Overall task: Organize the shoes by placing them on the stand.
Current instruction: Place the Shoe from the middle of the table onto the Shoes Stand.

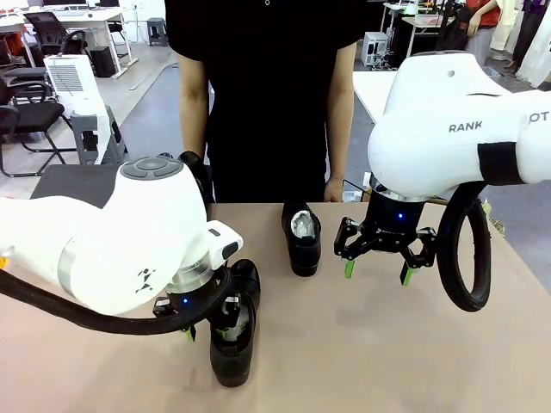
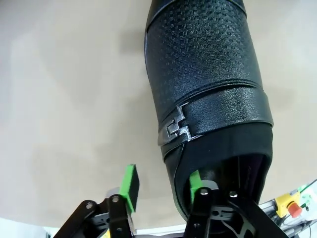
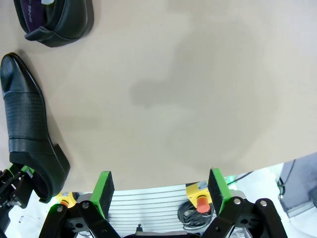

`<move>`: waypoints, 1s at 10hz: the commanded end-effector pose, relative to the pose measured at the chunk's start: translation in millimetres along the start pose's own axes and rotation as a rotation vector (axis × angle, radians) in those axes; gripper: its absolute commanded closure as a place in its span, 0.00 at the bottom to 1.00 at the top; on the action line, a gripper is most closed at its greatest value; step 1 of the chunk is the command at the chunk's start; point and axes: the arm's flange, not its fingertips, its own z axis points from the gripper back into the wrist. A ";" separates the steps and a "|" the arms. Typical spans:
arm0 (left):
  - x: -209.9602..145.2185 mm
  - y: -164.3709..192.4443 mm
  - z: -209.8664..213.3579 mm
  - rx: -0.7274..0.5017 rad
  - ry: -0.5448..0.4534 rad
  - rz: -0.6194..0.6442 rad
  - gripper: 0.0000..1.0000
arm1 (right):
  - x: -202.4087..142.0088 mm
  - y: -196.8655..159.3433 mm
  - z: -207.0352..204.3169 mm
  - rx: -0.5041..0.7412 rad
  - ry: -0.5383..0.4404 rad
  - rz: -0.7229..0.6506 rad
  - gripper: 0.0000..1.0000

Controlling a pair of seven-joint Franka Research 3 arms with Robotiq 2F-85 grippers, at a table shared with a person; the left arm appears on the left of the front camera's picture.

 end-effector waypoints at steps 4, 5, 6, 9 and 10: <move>3.8 -0.5 1.7 -0.009 -0.013 -0.007 1.00 | 4.7 0.4 3.6 -0.013 -0.007 0.014 0.00; 3.9 -1.1 3.2 -0.009 -0.019 -0.011 1.00 | 4.7 0.4 3.6 -0.013 -0.007 0.014 0.00; 3.1 -1.1 6.9 -0.007 -0.015 -0.027 1.00 | 4.7 0.4 3.6 -0.013 -0.007 0.014 0.00; -14.2 21.2 56.2 -0.032 0.010 -0.098 1.00 | 4.7 0.4 3.6 -0.013 -0.007 0.014 0.00; -22.2 36.7 75.4 -0.041 0.030 -0.168 1.00 | 4.7 0.4 3.6 -0.013 -0.007 0.014 0.00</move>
